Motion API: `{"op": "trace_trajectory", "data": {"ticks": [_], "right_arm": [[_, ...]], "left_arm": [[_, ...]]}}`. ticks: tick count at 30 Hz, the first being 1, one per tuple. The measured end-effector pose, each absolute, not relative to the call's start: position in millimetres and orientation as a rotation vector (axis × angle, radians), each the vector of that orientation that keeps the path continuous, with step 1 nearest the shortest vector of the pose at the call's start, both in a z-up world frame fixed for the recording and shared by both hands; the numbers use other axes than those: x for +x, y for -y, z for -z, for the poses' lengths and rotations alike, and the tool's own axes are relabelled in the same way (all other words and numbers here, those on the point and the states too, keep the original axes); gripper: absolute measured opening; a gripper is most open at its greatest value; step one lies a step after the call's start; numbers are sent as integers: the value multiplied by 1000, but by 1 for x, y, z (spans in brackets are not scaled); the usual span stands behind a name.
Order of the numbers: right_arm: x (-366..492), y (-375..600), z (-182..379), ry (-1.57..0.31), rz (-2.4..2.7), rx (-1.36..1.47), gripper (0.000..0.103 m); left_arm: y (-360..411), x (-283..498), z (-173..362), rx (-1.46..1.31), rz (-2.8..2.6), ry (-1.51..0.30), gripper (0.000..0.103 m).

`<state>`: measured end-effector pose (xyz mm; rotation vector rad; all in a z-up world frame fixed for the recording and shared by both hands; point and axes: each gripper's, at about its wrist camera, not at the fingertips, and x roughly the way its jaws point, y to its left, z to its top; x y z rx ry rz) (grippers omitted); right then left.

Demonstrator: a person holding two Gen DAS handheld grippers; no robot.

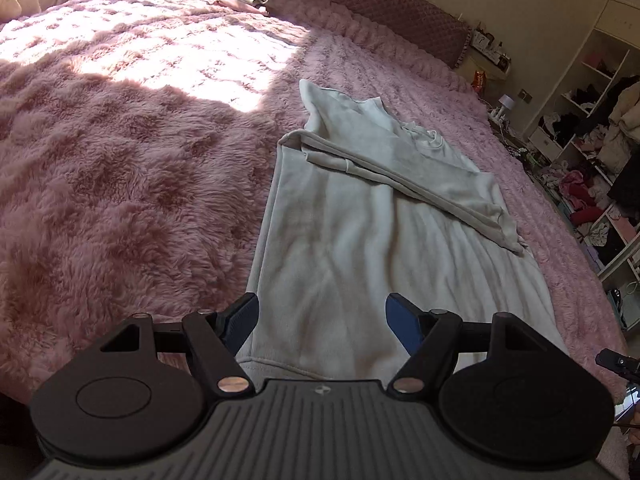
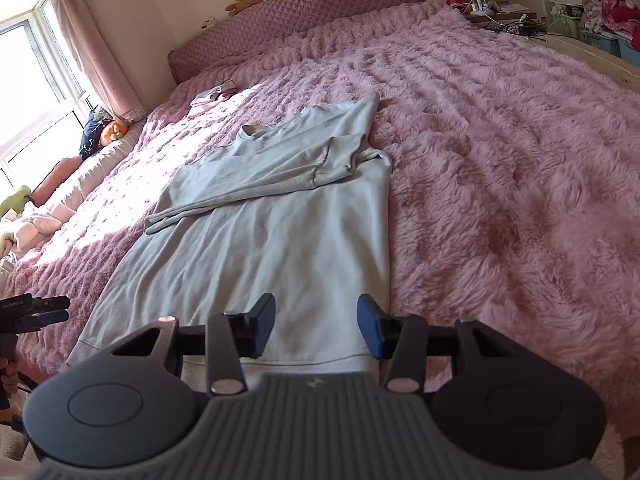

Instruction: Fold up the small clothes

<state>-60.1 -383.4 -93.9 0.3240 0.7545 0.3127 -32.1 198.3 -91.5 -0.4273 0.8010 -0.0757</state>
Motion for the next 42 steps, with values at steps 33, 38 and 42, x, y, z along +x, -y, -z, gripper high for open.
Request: {"op": "trace_trajectory", "data": {"ticks": [33,38,42], "right_arm": [[-28,389,153,-1033,-447,468,44],[-25,388,156,-1065,-508,488,44],[-24,378,159,-1099,-523,435,44]], "left_arm": [[-216,-39,166,-875,213,-916,87],[-204,-32,178,-970,417,-1005,87],[-200,-26,182,-934,368,-1021,84]]}}
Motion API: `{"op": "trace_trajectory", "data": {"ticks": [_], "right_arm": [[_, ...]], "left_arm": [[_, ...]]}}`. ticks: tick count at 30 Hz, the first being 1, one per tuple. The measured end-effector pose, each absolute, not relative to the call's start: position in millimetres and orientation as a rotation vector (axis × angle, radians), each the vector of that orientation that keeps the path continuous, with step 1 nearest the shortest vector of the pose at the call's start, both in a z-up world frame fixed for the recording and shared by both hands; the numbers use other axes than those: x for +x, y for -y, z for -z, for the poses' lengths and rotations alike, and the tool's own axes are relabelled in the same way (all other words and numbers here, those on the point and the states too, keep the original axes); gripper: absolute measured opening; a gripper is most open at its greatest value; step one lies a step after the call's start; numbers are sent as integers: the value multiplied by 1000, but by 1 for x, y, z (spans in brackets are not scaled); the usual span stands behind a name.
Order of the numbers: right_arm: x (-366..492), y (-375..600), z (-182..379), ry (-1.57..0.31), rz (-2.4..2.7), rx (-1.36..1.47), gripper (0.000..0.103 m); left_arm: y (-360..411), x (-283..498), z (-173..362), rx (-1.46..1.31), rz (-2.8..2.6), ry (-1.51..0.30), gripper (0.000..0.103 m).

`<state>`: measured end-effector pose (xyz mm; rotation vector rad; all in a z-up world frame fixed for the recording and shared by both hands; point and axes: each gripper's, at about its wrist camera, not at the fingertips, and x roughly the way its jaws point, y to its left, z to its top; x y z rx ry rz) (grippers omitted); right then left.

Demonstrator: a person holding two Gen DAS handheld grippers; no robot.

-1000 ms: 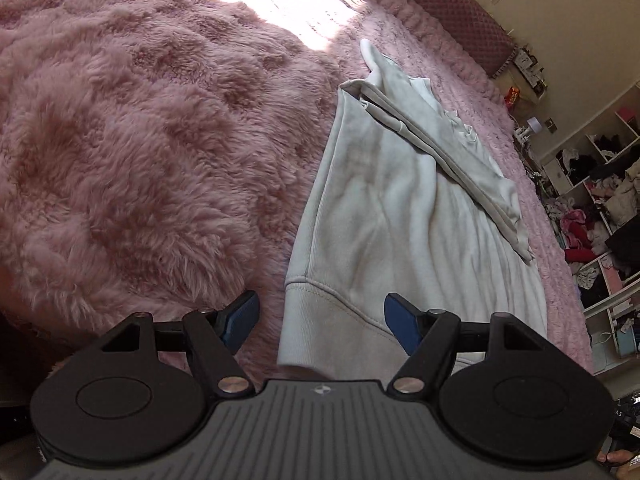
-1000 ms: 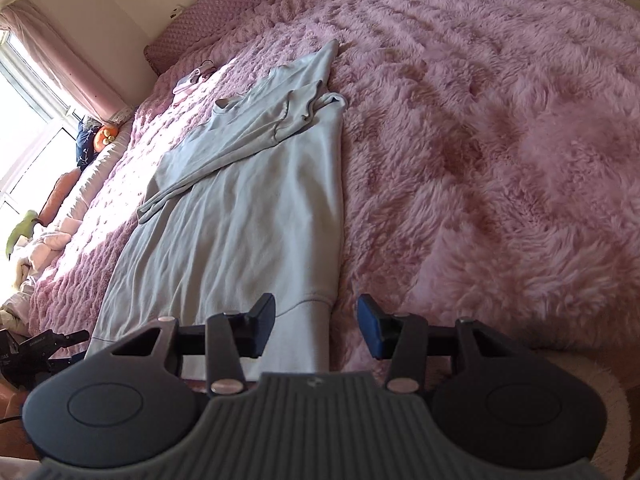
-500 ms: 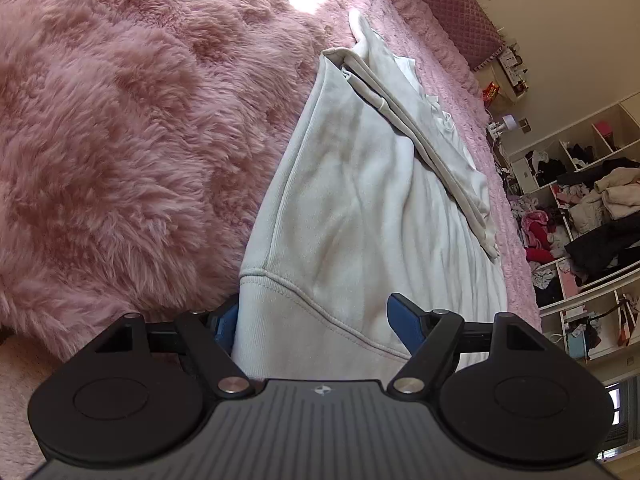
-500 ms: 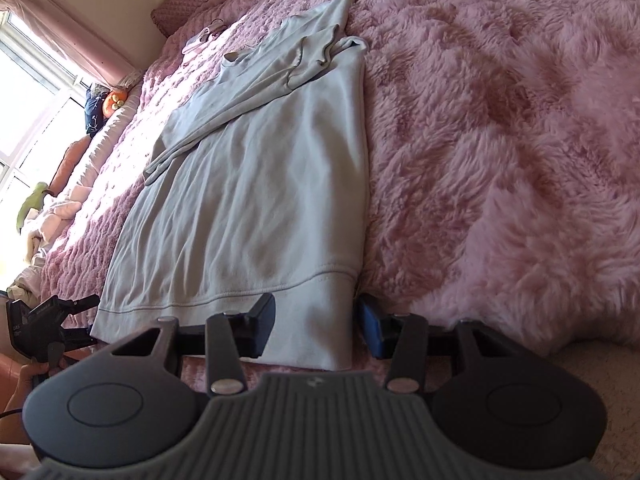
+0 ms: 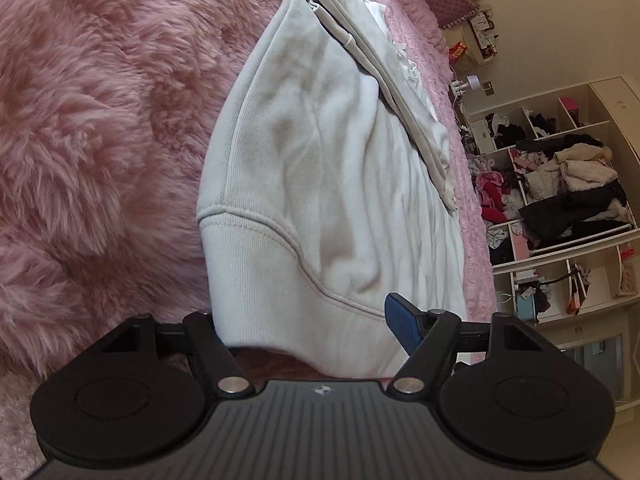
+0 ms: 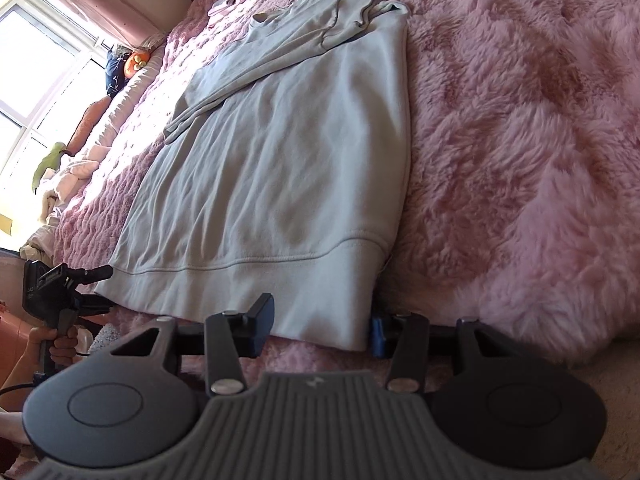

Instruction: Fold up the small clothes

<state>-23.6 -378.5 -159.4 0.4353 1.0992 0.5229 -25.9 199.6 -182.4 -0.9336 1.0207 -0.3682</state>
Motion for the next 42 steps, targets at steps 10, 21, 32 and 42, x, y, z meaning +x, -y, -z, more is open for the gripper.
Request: {"op": "trace_trajectory", "data": {"ticks": [10,21,32,42], "right_arm": [[-25,392,160,-1073,-497,538,41],[-16,385,157,-1109,-469,521,27],[-5,366,157,-1129,-464,467,4],[4,387,145,-1065,-501,671,3]], "left_arm": [[-221,-33,184,-1058,318,-938,83],[-233,-41,185,-1057,306,-898,34],[-238,-45,191,-1073,307,-901,34],[-229,-30,167,-1097,432,-781,9]]}}
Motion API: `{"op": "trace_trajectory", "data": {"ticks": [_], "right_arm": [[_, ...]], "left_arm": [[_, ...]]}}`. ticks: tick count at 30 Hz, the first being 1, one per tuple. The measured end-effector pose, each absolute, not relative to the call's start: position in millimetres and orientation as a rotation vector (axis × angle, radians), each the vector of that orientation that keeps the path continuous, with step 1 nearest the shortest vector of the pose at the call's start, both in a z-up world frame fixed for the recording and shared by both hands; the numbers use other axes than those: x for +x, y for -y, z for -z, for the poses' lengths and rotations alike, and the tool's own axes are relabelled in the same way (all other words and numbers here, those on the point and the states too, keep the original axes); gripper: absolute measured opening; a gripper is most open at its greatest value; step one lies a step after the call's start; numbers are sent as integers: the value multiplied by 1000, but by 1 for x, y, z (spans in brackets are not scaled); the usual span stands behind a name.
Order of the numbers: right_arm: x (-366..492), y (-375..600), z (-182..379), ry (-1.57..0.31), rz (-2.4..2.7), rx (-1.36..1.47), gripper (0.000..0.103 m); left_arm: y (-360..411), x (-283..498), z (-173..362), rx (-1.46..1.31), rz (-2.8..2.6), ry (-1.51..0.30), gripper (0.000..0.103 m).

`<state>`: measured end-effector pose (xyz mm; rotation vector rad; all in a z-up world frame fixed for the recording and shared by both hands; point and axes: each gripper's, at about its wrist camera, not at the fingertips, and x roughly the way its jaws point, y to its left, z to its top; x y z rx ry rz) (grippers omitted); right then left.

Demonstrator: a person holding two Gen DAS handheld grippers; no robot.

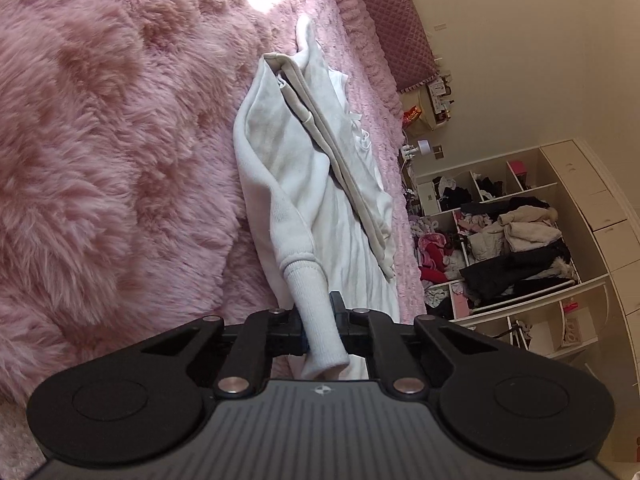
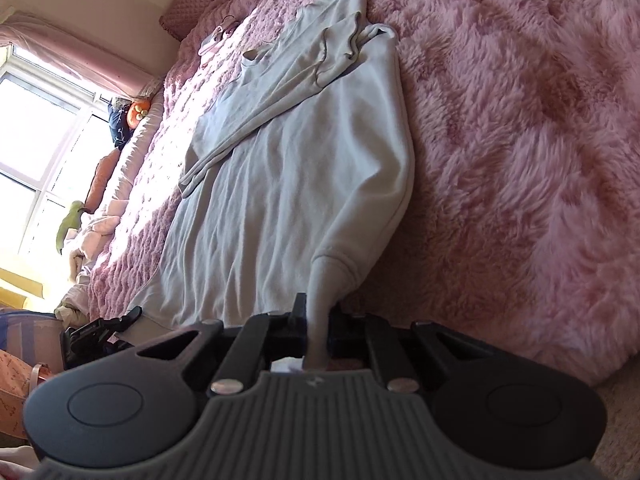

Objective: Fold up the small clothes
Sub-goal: 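Grasp the hem with the right gripper while the left gripper grasps the hem, then lift the held hem with both grippers, fold it toward the collar, release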

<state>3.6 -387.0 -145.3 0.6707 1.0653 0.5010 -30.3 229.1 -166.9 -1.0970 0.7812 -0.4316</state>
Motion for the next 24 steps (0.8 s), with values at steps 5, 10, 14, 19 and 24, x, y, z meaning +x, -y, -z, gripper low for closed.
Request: {"op": "trace_trajectory", "data": {"ticks": [5,10,14,19,24], "right_arm": [[21,394,135,-999,-517,776,3],[58,401,120,-925,-513,858,3],[100,404,107,-864,-491,898,3],[162,405,90,-785,-447,926,3],[232,403,84,-748,-405,922,3]], "left_arm": [[-232,-4,160,-1193,473,-695,8],[-230,37,149,-1161,501,-628,8],[-236,76,145,-1208,513,-564,8],[-251,139,141,-1234,507,-494,8],[-257,211,138,-1210,512,-469,8]]}}
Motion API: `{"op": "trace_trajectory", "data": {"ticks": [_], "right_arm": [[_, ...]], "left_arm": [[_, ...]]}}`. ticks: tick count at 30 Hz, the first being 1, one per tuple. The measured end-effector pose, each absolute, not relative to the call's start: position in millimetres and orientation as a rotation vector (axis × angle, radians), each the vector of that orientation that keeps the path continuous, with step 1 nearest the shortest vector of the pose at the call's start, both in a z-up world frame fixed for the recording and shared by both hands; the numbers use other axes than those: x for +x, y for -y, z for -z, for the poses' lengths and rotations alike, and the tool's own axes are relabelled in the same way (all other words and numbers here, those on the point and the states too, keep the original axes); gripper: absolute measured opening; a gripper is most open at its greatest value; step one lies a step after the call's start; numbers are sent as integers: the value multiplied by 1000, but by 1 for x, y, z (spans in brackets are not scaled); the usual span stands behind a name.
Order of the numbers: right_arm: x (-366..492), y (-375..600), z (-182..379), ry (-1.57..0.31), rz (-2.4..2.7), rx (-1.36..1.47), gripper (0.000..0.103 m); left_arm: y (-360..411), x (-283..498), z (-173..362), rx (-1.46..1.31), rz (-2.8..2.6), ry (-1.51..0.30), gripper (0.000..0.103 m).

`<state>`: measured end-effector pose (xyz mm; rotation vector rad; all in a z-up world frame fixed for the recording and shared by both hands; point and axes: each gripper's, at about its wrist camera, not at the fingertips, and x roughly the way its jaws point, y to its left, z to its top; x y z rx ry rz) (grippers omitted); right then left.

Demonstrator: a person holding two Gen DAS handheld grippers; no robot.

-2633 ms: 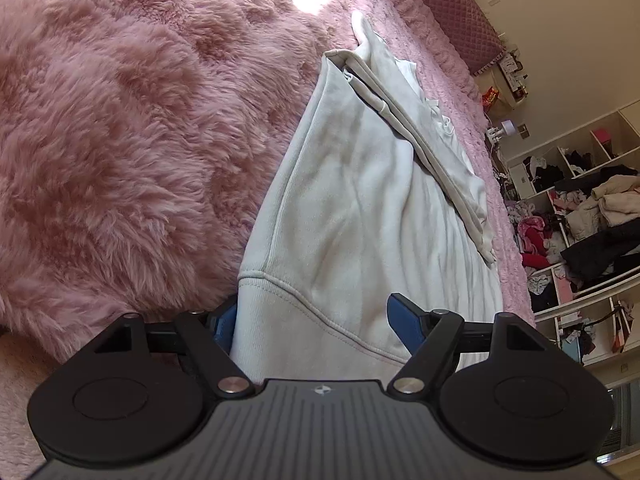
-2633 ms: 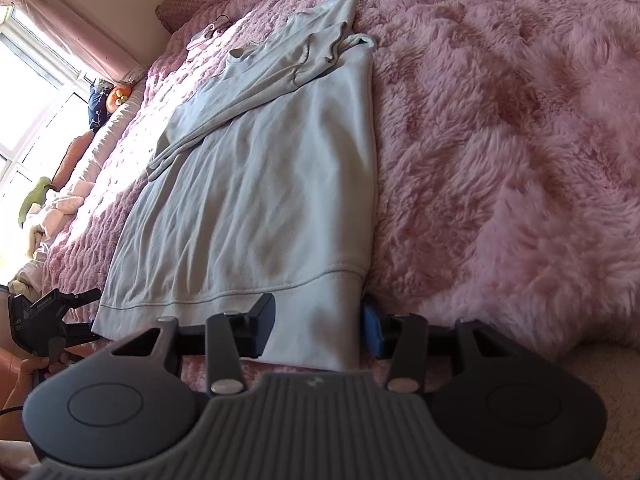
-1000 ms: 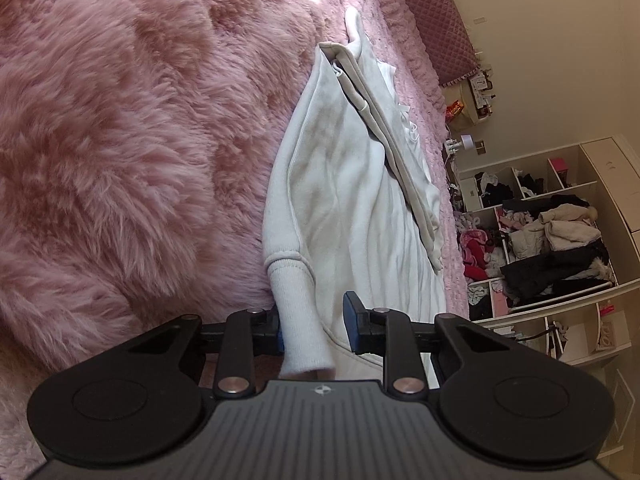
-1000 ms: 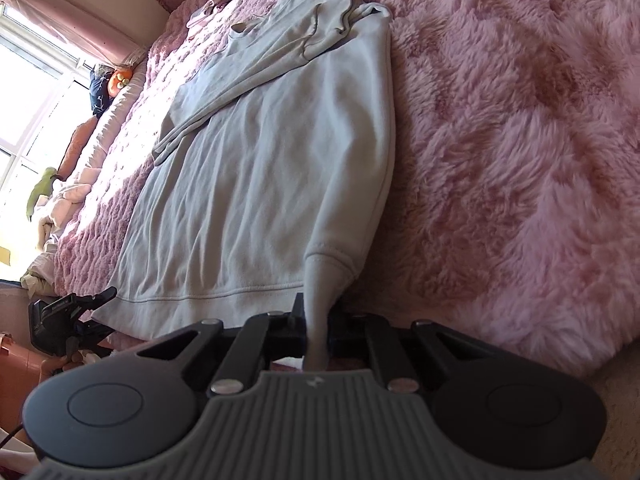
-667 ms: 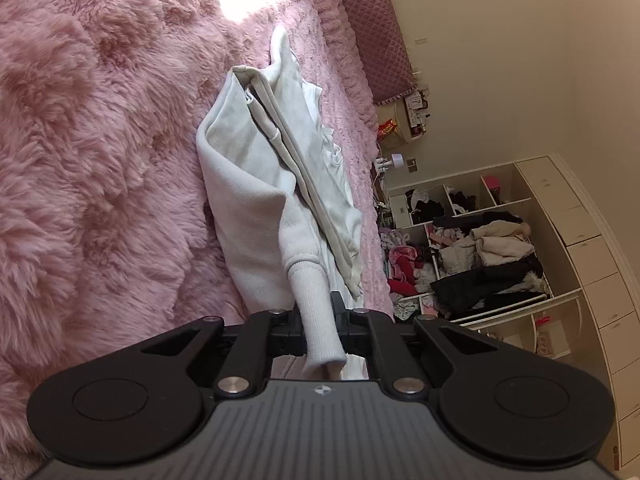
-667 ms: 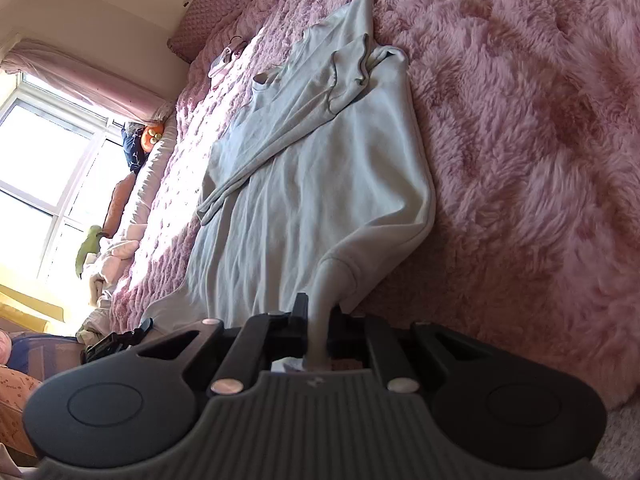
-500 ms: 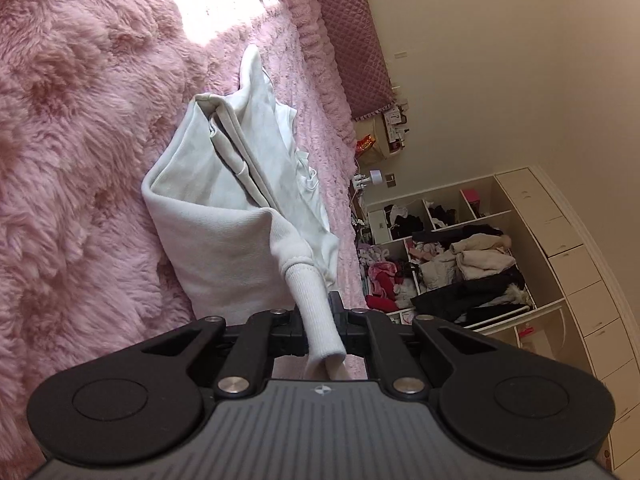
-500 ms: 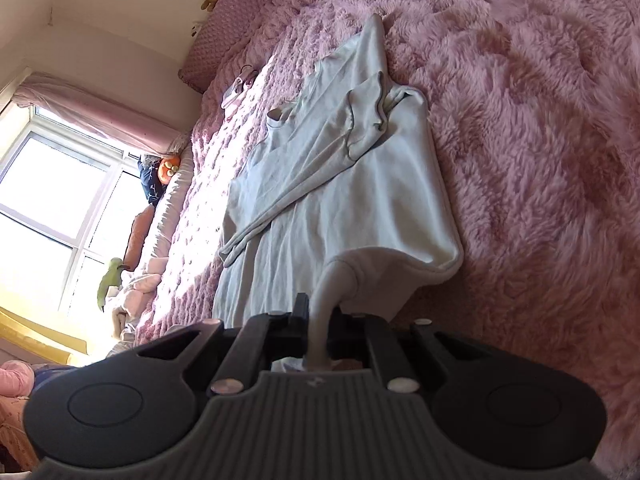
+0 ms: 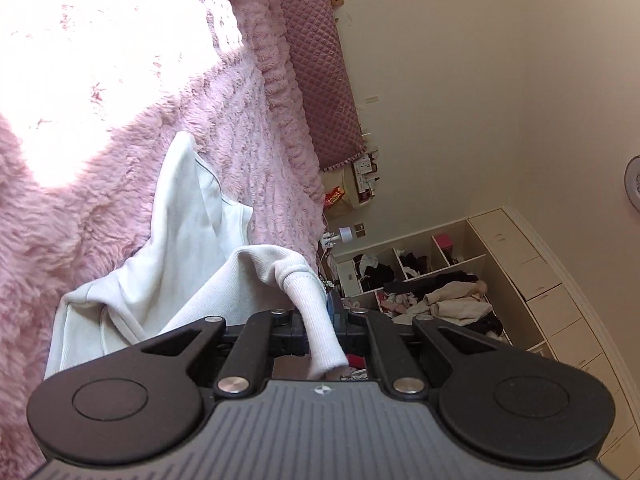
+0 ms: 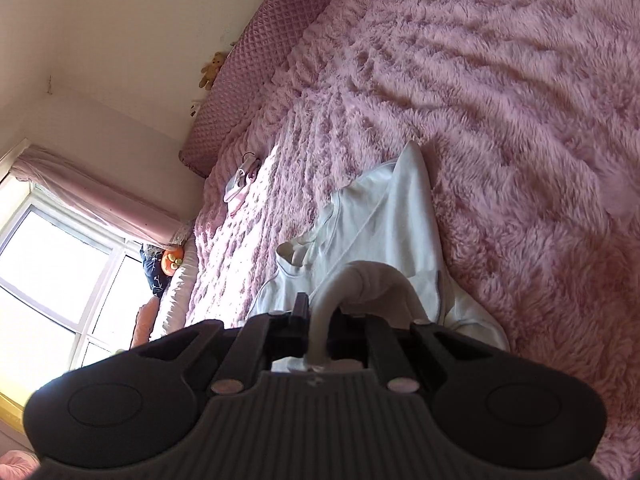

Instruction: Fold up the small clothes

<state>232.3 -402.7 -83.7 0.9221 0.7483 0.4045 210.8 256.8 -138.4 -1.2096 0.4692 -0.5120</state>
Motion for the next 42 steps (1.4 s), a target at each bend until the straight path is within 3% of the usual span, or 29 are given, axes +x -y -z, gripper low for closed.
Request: {"op": "trace_trajectory", "data": {"ticks": [8,16,19,20,21,22,23,25,27,31,42], "right_arm": [[335,397,109,-770,-321,903,3],[397,389,157,-833,-276,875,2],[405,390,170,-858,-262,908,3],[407,393,174,-866,-264,935,4],[409,396,176,-872,-271,966,8],[408,401,176,-873,-281,997,20],[405,404,173,-857,-292,1004,26],[391,409,155,-771,-312,964,51],[374,418,136,-691,-324,926,59],[332,428,120,-689,-332,849,59],[226,413,143,-794,-250,604,58]], "left_arm": [[-251,306,147,-1121,470,-521,8],[-254,339,180,-1084,370,-621,8],[-257,343,188,-1106,332,-680,9],[-260,345,189,-1131,327,-700,16],[-263,347,188,-1158,323,-716,19],[-268,349,186,-1190,315,-731,24],[-272,349,180,-1186,309,-722,27],[-277,349,159,-1118,326,-708,28],[-279,341,142,-1046,354,-712,35],[-275,305,125,-934,358,-709,56],[-289,216,165,-981,283,-741,59]]}}
